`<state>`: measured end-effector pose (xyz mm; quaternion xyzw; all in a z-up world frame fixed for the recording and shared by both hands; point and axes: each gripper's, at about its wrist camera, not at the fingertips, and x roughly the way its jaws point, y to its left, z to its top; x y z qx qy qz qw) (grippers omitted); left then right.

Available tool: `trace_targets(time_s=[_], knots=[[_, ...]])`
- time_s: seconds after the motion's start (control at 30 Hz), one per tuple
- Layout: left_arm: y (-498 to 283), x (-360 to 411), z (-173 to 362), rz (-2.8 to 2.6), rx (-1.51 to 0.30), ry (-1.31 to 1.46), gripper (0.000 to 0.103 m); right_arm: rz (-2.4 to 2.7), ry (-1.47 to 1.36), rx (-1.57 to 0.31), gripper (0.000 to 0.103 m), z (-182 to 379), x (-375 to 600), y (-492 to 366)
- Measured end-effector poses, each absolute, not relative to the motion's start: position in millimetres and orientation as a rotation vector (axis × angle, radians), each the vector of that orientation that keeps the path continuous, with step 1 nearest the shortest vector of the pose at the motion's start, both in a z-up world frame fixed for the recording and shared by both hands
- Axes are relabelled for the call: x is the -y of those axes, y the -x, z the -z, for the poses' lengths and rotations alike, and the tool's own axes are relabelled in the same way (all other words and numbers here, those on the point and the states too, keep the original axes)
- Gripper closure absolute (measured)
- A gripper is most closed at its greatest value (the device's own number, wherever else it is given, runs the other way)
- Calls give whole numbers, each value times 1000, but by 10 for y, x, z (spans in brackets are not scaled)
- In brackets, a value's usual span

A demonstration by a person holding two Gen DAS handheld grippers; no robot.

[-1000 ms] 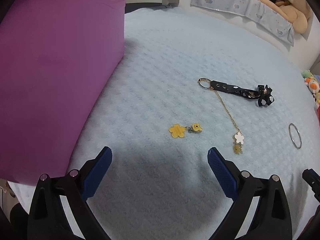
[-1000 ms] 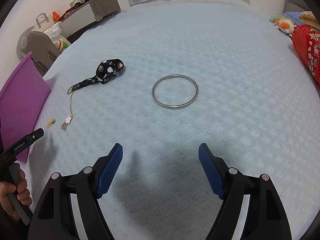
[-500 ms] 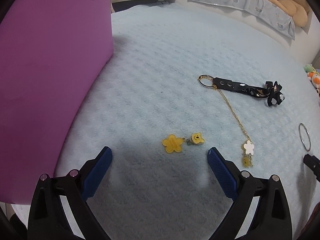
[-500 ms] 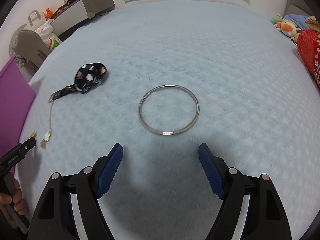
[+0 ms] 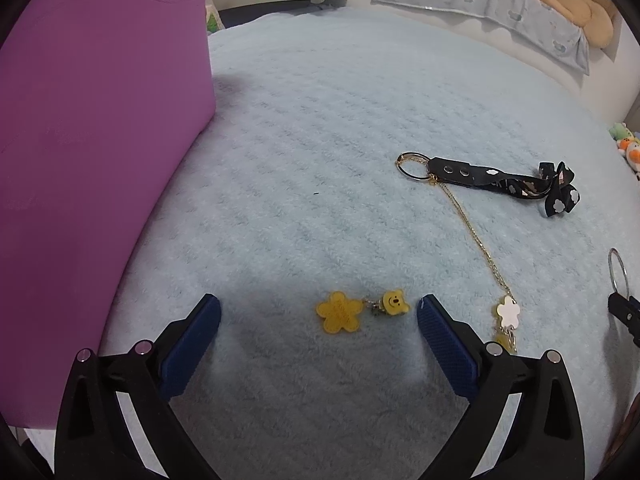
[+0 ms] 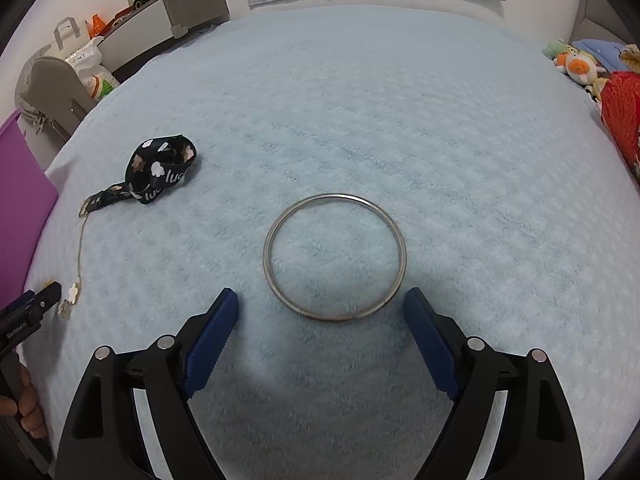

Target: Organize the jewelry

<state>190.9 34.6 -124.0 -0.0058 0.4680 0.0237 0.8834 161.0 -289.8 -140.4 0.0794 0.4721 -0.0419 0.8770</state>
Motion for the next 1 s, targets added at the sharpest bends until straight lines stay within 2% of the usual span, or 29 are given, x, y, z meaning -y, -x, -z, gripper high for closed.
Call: trace_targets(time_s=[0.17,0.37,0.4,0.43,0.47,0.53,0.6,0.63,0.7,1.0], knots=[[-1969,-276,1266,-58,-966,-15,6,104,-128,-974,16,1459,2845,-1680],[-2016,-231,1272,-79,-956,-34,7,125,-102,-969,16,1494,2816,-1760],[-2005,-212,1264,-77,-951,-43,11,124,-101,-968,16,1492,2814,-1759],[-1990,-189,1254,-65,-944,-52,21,122,-102,-966,16,1485,2813,-1767],[-1958,-140,1237,-43,-933,-69,27,121,-103,-965,17,1477,2792,-1783],[-1916,-54,1218,-22,-922,-93,48,119,-108,-963,19,1467,2791,-1779],[-1892,20,1205,-5,-918,-98,58,113,-111,-959,25,1452,2782,-1752],[-1891,32,1201,4,-921,-91,68,112,-112,-955,33,1443,2792,-1716],[-1889,42,1184,27,-925,-70,74,103,-117,-951,34,1415,2802,-1690],[-1853,-126,1089,72,-932,27,75,81,-144,-934,34,1318,2800,-1566]])
